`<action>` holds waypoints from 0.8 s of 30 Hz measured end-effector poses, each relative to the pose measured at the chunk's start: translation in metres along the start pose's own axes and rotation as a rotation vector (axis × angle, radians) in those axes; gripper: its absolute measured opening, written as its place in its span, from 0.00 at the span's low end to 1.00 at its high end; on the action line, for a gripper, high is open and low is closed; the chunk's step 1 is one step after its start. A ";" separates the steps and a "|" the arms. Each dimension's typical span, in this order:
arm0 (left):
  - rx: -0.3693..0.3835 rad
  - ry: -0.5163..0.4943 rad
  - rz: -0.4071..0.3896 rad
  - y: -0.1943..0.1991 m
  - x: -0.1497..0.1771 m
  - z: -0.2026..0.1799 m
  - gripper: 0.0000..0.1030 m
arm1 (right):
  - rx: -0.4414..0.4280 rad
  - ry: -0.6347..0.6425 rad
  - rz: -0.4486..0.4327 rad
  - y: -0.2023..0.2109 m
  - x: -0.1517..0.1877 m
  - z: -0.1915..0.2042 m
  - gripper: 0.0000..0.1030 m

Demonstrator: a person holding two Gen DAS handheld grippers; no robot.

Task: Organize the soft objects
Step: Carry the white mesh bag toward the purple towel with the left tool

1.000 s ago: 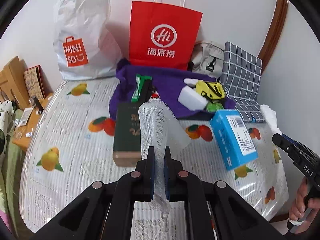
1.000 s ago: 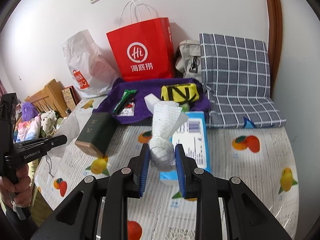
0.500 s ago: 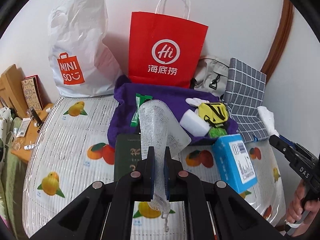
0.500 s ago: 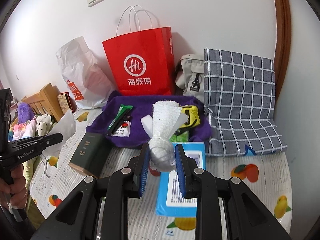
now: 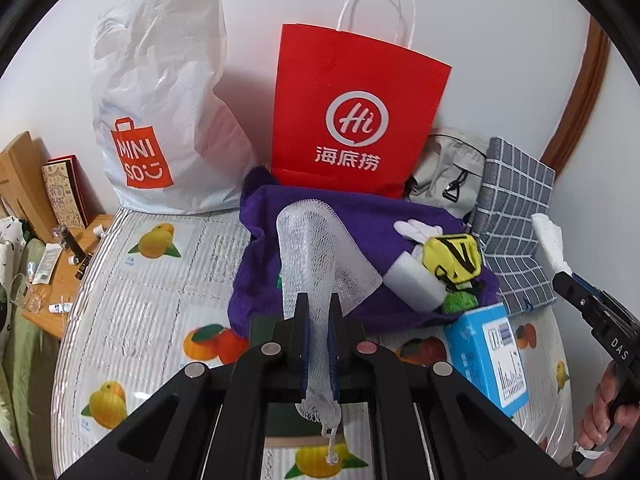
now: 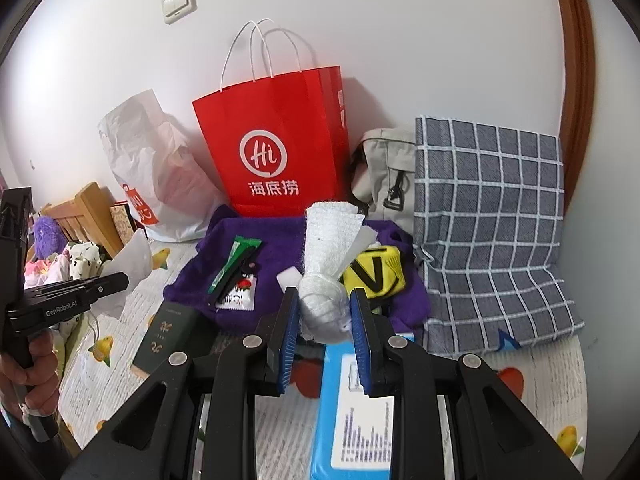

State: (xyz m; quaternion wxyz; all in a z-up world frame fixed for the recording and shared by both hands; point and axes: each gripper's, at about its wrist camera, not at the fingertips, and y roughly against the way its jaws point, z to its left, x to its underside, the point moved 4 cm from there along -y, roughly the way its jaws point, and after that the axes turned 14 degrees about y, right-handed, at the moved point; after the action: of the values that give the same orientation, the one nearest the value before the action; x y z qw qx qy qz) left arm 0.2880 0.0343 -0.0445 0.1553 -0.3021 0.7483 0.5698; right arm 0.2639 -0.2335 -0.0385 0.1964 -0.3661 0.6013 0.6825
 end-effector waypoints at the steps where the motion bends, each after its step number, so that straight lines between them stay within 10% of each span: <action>1: 0.000 0.002 0.000 -0.002 -0.004 0.000 0.08 | -0.002 0.000 -0.002 -0.004 -0.003 0.000 0.25; 24: 0.024 0.025 0.062 -0.086 -0.058 -0.011 0.08 | -0.098 0.017 0.009 -0.109 -0.058 0.016 0.26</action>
State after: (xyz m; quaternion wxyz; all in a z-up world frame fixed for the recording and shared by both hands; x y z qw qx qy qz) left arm 0.3881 0.0259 -0.0728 0.1318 -0.2838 0.7659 0.5617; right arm 0.3751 -0.1861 -0.0697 0.1700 -0.3787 0.5703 0.7089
